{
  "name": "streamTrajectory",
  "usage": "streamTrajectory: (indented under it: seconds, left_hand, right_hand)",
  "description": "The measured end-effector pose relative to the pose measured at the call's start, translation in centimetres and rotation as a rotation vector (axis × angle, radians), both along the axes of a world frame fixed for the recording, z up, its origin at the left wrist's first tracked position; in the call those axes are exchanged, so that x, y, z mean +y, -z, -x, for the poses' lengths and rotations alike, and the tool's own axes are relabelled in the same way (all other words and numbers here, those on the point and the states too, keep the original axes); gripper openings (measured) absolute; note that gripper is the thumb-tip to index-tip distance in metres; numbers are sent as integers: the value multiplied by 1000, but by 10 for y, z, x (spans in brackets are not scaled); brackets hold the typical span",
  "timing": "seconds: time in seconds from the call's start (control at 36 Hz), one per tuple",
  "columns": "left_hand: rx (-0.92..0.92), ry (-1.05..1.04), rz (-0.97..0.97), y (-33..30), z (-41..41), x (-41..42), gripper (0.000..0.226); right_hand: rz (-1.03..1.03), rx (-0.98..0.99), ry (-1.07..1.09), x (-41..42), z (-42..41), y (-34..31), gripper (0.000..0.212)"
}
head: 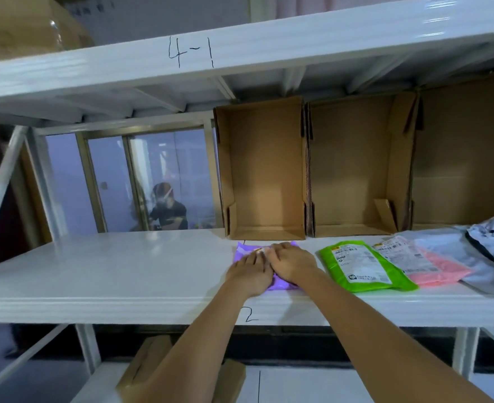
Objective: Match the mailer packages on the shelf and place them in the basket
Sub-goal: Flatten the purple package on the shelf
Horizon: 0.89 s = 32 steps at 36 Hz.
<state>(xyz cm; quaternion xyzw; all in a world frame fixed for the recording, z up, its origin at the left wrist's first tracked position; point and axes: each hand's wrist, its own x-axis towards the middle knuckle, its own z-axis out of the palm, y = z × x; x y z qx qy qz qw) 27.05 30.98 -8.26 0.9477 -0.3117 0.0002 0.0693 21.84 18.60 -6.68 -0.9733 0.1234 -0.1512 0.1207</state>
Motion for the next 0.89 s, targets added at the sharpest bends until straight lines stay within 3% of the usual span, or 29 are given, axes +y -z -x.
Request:
streamTrajectory:
  seconds: [0.17, 0.31, 0.47, 0.64, 0.72, 0.81, 0.89]
  left_hand:
    - [91, 129, 80, -11, -5, 14, 54]
    - [51, 69, 23, -8, -2, 12, 54]
    - [43, 90, -30, -14, 5, 10, 54]
    - [94, 53, 84, -14, 10, 15, 51]
    - [109, 13, 101, -27, 4, 13, 40]
    - [-28, -43, 152, -42, -3, 2, 35]
    - [-137, -66, 151, -37, -8, -8, 46]
  right_hand:
    - [41, 141, -193, -2, 36, -5, 67]
    - [101, 271, -148, -2, 55, -13, 83]
    - [208, 327, -128, -3, 62, -19, 85]
    - [128, 305, -172, -14, 61, -21, 95]
    - [99, 183, -114, -15, 47, -28, 75]
    - [-36, -12, -33, -11, 29, -29, 57]
    - [43, -42, -20, -2, 10, -25, 49]
